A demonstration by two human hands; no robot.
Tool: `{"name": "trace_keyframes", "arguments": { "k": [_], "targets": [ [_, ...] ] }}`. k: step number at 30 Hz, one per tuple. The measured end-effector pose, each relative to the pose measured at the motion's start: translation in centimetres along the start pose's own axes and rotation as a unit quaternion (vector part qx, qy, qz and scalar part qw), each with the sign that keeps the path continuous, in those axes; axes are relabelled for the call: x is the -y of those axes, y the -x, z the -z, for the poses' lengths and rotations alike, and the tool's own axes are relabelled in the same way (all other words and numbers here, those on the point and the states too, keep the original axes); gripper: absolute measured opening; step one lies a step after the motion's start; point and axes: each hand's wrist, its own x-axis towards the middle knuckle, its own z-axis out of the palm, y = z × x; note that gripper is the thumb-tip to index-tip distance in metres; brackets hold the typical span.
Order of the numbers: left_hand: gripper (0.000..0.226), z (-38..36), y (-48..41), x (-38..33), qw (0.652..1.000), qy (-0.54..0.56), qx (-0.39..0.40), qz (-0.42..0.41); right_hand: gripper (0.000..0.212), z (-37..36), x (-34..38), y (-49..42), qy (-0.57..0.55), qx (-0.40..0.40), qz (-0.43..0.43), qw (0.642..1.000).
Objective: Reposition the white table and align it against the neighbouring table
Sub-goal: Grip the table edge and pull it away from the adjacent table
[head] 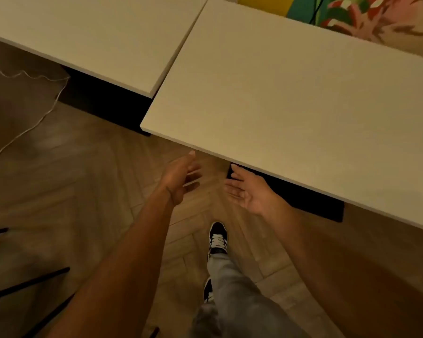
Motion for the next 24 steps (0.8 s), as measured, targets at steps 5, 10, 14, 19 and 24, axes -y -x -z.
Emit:
{"name": "trace_keyframes", "arguments": {
  "k": [5, 10, 14, 19, 24],
  "targets": [
    [0.041, -0.1, -3.3, -2.1, 0.998, 0.036, -0.038, 0.043, 0.031, -2.2, 2.3, -3.2, -0.031, -0.001, -0.041, 0.999],
    [0.050, 0.1, -5.6, -4.0, 0.995, 0.052, -0.054, 0.063, 0.038, -3.5, 3.9, -5.1, -0.099, -0.027, -0.064, 0.993],
    [0.042, 0.9, -7.3, -5.7, 0.991, 0.079, -0.081, 0.065, 0.032, -4.6, 4.6, -6.1, -0.143, -0.060, -0.071, 0.985],
    [0.053, 1.8, -8.8, -6.6, 0.988, 0.103, -0.080, 0.080, 0.019, -5.6, 4.4, -6.7, -0.175, -0.080, -0.063, 0.979],
    [0.050, 2.3, -9.5, -6.7, 0.988, 0.114, -0.064, 0.076, 0.021, -6.2, 4.4, -6.5, -0.183, -0.098, -0.051, 0.977]
  ]
}}
